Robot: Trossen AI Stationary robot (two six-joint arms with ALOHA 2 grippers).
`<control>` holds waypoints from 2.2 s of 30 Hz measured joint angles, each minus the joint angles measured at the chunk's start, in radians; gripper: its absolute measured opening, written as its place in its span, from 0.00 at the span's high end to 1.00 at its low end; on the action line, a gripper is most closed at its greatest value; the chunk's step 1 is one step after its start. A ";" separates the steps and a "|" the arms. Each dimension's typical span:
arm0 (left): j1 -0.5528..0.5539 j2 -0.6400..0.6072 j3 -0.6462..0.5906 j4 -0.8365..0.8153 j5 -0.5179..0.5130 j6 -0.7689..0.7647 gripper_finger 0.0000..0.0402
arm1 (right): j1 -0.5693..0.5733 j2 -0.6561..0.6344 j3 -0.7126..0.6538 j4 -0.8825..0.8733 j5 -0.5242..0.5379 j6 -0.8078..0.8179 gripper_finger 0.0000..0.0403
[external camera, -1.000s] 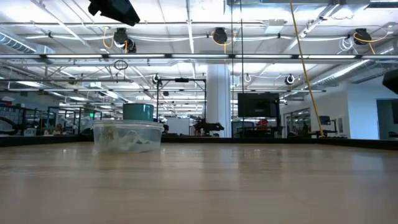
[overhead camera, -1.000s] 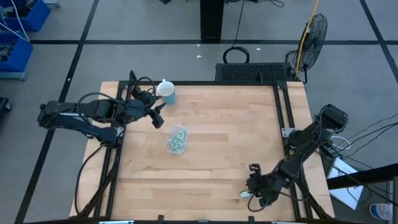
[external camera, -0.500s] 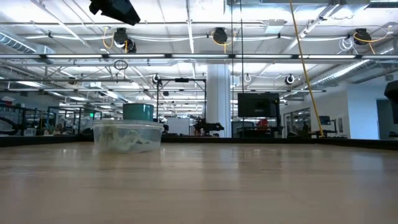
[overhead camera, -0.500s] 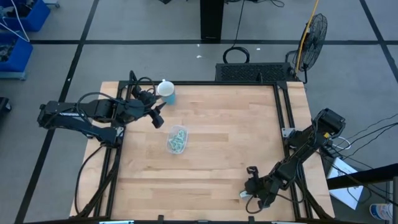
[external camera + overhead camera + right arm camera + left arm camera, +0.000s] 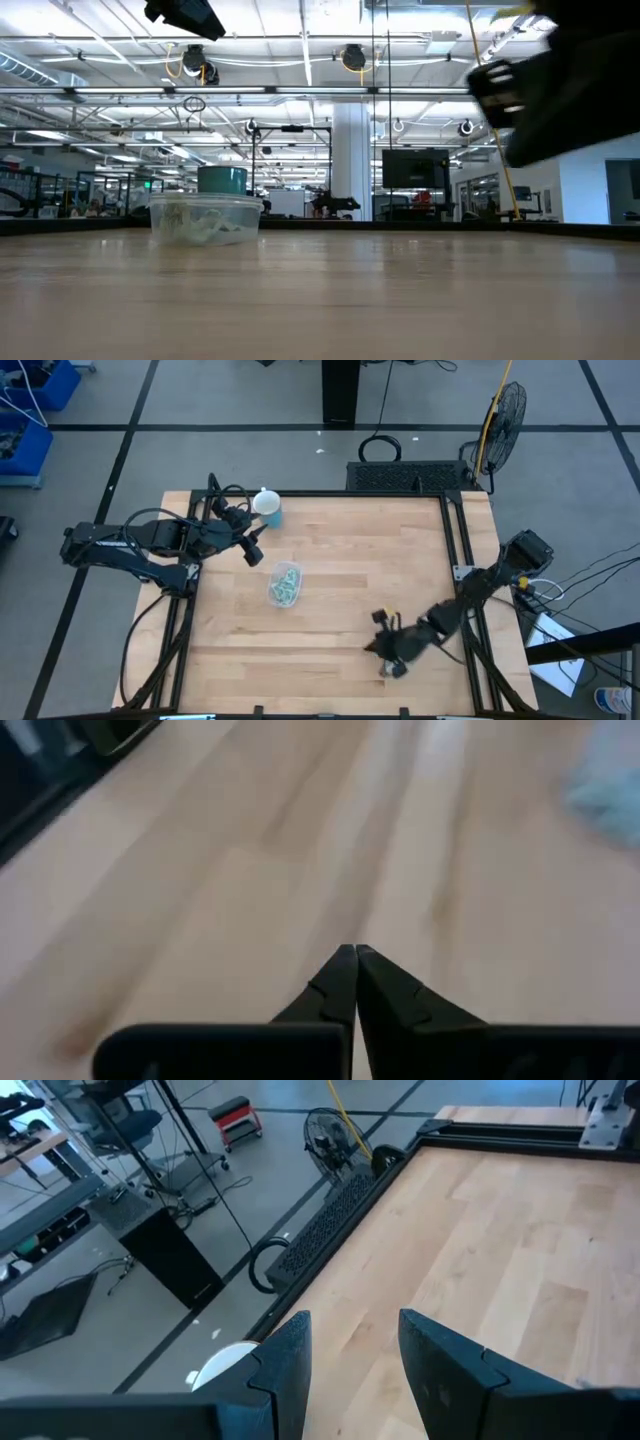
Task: Pick and place Stevia / Truvia into bins
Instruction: Put the green truvia packet into the transparent container
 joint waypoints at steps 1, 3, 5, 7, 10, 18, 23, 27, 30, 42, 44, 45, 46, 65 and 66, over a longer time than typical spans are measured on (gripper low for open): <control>0.000 0.000 0.000 0.000 0.000 0.001 0.60 | -0.036 0.000 0.000 0.021 -0.023 -0.034 1.00; 0.000 0.000 0.000 -0.005 0.002 -0.007 0.60 | -0.096 0.000 0.002 0.011 -0.101 -0.012 1.00; 0.000 0.000 0.000 -0.016 0.021 -0.023 0.60 | -0.125 -0.001 0.000 -0.048 -0.168 0.067 0.99; 0.000 0.000 0.000 -0.032 0.044 -0.030 0.60 | -0.123 -0.008 0.000 -0.101 -0.213 0.145 0.97; 0.000 0.000 0.000 -0.042 0.059 -0.030 0.60 | -0.088 -0.027 0.000 -0.163 -0.262 0.289 0.93; 0.000 0.000 -0.044 -0.002 0.053 -0.031 0.60 | 0.086 -0.052 0.001 -0.219 -0.206 0.547 0.77; 0.001 0.000 -0.069 0.014 0.049 -0.030 0.60 | 0.125 -0.040 0.000 -0.325 -0.051 0.550 0.67; 0.001 0.000 -0.071 0.047 0.049 -0.032 0.60 | 0.118 -0.025 0.000 -0.296 -0.104 0.559 0.65; 0.001 0.000 -0.071 0.061 0.051 -0.024 0.60 | 0.118 -0.008 0.000 -0.291 -0.128 0.564 0.65; 0.001 0.009 -0.072 0.058 0.052 0.002 0.60 | 0.102 0.045 0.001 -0.272 -0.131 0.434 0.87; 0.001 0.009 -0.072 0.058 0.051 -0.001 0.60 | 0.080 0.040 -0.001 -0.242 -0.136 0.385 0.96; 0.001 0.009 -0.072 0.058 0.051 -0.001 0.60 | 0.066 0.034 -0.001 -0.229 -0.136 0.351 0.98; 0.001 0.009 -0.072 0.058 0.051 0.003 0.60 | 0.049 0.024 -0.002 -0.213 -0.129 0.314 0.98; 0.001 0.009 -0.072 0.135 -0.053 0.059 0.60 | -0.626 0.263 0.333 0.321 -0.286 -0.286 1.00; 0.001 0.009 -0.072 0.135 -0.054 0.058 0.60 | -0.631 0.302 0.395 0.257 -0.285 -0.307 1.00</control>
